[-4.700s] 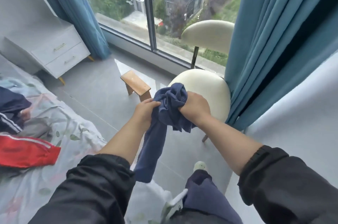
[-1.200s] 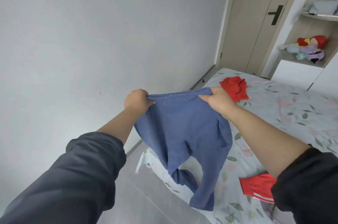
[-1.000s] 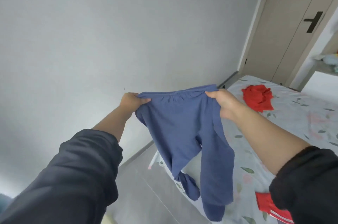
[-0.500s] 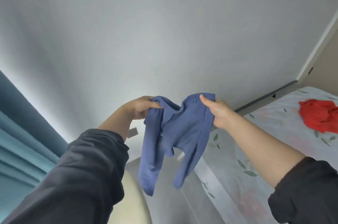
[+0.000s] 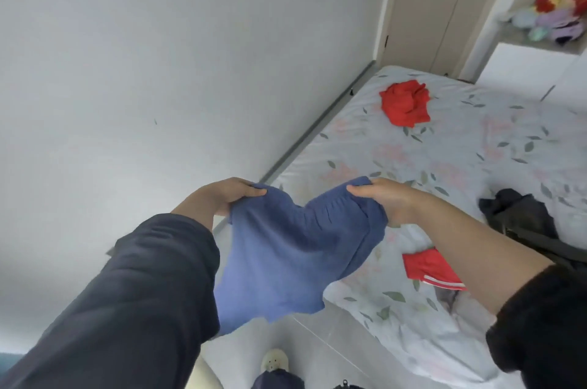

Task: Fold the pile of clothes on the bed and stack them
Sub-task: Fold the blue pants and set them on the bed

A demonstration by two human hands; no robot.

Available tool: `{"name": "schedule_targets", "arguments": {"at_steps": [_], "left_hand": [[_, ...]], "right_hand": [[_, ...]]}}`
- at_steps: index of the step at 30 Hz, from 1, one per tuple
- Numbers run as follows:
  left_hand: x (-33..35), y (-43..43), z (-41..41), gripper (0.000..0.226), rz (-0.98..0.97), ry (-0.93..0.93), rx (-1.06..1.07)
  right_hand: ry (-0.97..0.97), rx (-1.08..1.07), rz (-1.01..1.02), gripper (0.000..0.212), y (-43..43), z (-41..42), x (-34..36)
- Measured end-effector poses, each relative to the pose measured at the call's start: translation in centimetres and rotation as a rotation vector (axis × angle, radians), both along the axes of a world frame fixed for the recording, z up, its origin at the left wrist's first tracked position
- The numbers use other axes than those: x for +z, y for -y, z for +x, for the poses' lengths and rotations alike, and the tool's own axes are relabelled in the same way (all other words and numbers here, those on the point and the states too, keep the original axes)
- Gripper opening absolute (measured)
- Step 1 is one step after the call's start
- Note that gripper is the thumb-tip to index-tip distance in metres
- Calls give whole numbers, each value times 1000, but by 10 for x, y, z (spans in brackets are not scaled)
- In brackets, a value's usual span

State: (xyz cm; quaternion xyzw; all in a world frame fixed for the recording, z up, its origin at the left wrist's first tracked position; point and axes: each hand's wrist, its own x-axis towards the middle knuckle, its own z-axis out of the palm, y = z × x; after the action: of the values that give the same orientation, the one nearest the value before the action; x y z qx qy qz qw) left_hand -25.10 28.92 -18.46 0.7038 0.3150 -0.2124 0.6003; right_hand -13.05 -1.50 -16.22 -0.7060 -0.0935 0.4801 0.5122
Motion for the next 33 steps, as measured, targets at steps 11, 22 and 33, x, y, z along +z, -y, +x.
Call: {"name": "schedule_targets", "arguments": {"at_steps": [11, 22, 33], "left_hand": [[-89, 61, 135, 17, 1018, 136, -203], [-367, 93, 219, 29, 414, 288, 329], [-529, 140, 224, 52, 1253, 474, -519]], "right_hand": [[837, -259, -535, 44, 48, 70, -120], [839, -644, -626, 30, 53, 153, -368], [1003, -12, -907, 60, 48, 150, -541]]}}
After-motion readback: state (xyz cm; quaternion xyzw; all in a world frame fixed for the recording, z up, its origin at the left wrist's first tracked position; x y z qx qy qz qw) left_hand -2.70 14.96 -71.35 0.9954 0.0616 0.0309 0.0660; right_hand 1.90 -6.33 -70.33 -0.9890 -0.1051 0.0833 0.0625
